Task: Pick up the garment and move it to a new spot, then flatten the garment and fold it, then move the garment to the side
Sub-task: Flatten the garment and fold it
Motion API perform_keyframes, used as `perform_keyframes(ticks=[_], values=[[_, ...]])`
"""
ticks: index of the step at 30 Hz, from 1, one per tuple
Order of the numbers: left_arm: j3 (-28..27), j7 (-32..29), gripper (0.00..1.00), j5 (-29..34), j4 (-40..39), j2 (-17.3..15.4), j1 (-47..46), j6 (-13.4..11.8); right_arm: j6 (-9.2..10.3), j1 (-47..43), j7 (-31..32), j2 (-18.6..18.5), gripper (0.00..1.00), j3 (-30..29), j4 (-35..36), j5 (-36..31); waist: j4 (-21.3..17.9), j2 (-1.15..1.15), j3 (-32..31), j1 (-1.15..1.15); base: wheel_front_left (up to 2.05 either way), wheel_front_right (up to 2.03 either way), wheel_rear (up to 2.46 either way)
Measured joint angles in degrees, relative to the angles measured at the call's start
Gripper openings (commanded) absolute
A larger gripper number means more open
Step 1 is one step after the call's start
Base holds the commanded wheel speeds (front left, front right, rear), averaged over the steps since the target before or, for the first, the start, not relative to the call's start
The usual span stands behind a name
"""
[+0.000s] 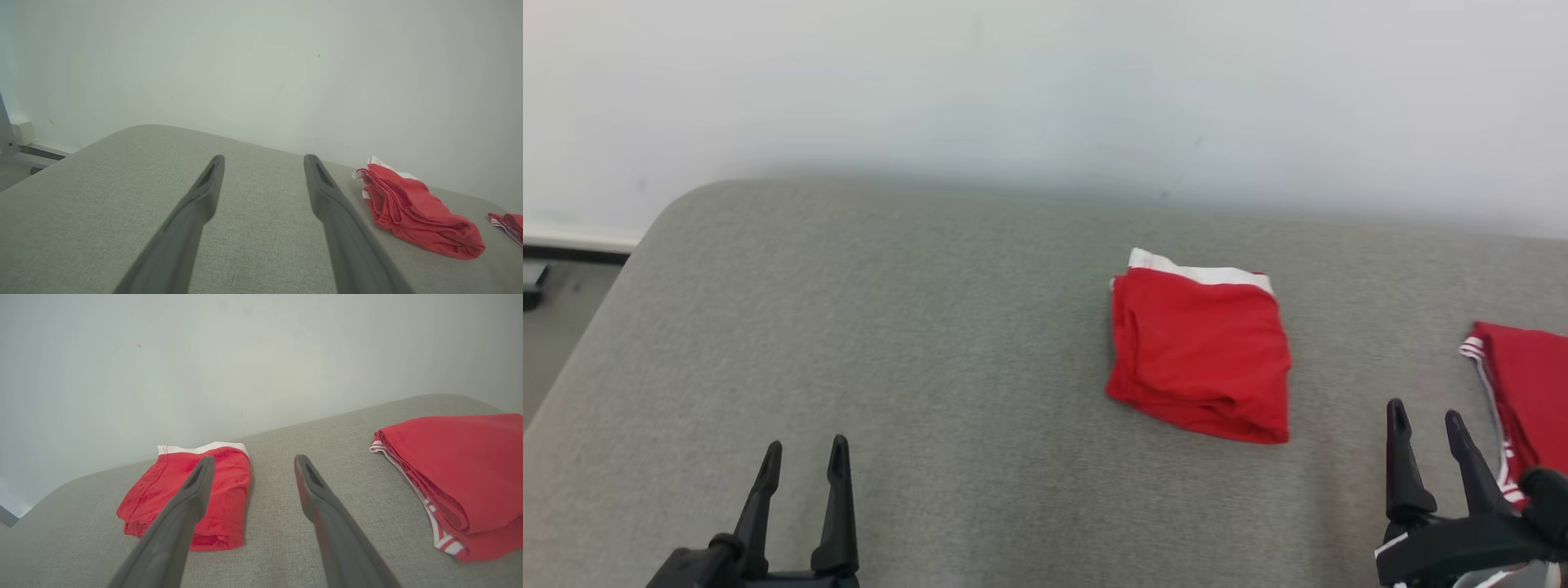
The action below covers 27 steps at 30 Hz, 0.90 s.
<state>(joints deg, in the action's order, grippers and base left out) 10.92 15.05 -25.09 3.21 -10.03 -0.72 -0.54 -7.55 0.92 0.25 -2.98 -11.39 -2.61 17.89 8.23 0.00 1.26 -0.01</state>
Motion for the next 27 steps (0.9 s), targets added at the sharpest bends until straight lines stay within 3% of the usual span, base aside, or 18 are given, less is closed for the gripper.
perform_keyframes(ticks=[8,15,27], values=[[-5.5,0.0,1.00,4.3,3.6,2.4,1.8,2.7,0.00,-2.5,-4.2,0.1,1.00,1.9,-2.6,-0.9,-4.8,0.00,-2.0,0.00,0.00,0.00,0.00],[-7.0,0.0,1.00,8.9,6.9,2.9,4.2,4.4,0.00,-2.7,-4.3,0.1,1.00,4.3,-6.6,-3.7,-7.8,0.00,-3.3,0.00,0.00,0.00,0.00],[-9.6,0.0,1.00,11.8,8.2,5.0,5.1,5.6,0.00,-2.9,-4.3,0.1,1.00,6.1,-8.9,-5.8,-8.4,0.00,-3.9,0.01,0.00,0.00,0.00]])
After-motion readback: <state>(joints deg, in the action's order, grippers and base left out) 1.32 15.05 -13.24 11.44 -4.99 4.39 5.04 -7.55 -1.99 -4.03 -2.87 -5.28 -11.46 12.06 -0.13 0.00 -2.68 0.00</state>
